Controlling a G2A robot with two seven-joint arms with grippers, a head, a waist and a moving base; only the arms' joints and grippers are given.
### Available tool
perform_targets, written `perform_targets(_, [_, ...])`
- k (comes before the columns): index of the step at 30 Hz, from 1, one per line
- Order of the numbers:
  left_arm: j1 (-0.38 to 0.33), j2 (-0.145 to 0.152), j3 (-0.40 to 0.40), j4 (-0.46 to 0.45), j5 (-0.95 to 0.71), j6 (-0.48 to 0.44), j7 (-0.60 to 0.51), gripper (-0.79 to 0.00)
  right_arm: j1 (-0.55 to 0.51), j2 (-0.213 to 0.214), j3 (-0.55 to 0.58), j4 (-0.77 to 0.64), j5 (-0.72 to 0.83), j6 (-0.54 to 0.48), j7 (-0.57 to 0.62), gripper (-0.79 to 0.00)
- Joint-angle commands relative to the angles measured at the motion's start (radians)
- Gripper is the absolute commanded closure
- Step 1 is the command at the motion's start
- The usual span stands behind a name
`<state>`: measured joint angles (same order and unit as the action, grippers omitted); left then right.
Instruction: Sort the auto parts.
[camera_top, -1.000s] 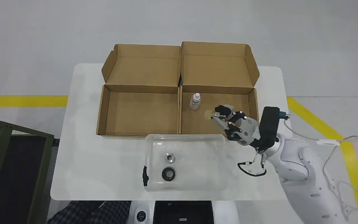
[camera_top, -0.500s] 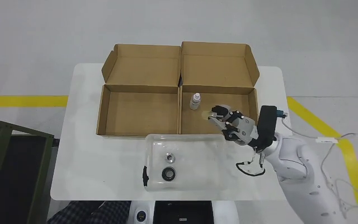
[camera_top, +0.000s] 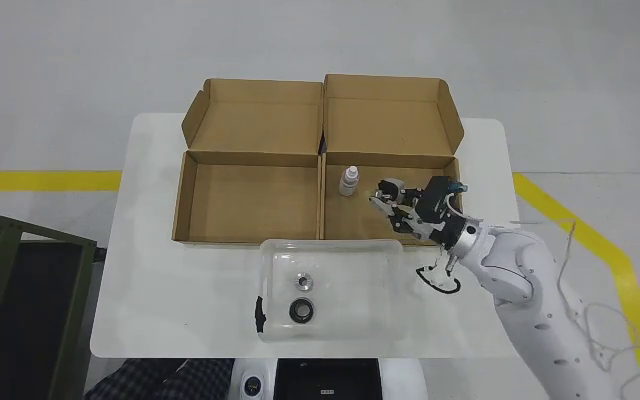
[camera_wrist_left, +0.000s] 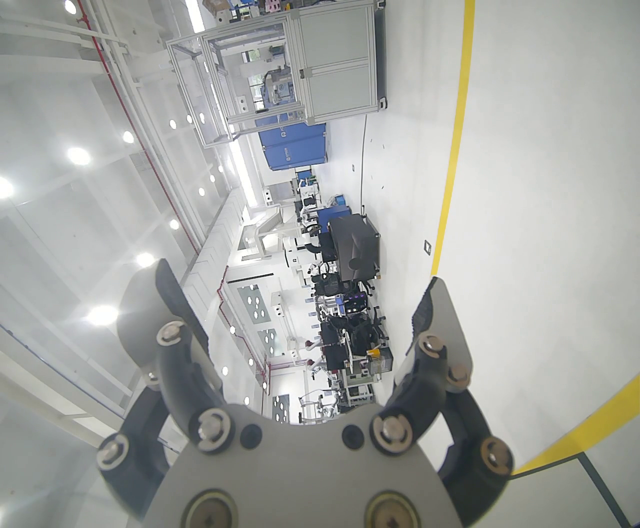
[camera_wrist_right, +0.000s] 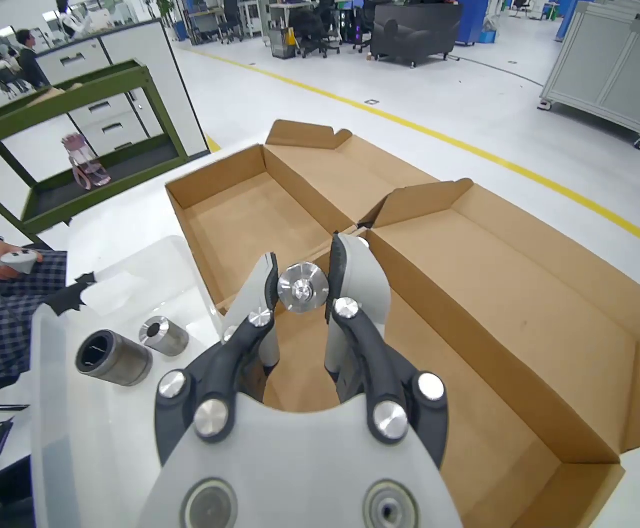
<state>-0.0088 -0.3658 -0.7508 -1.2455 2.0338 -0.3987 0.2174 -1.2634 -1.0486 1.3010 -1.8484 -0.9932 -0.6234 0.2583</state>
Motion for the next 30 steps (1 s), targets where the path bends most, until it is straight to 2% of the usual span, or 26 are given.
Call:
perform_targets(1, [0.000,0.000,0.000,0.000,0.000,0.000,0.000,-0.785,0.017,-0.001,-0.011,0.013,-0.036,0.014,0.020,0.000])
perform_targets(7, [0.000,0.000,0.000,0.000,0.000,0.000,0.000,-0.785,0.084,-0.008,-0.059,0.093,-0.126,0.060,0.074,0.000])
perform_targets(30, [0.000,0.000,0.000,0.000,0.000,0.000,0.000,-0.785,0.351,-0.072,-0.284,0.410,-0.211,0.134,0.166,0.000])
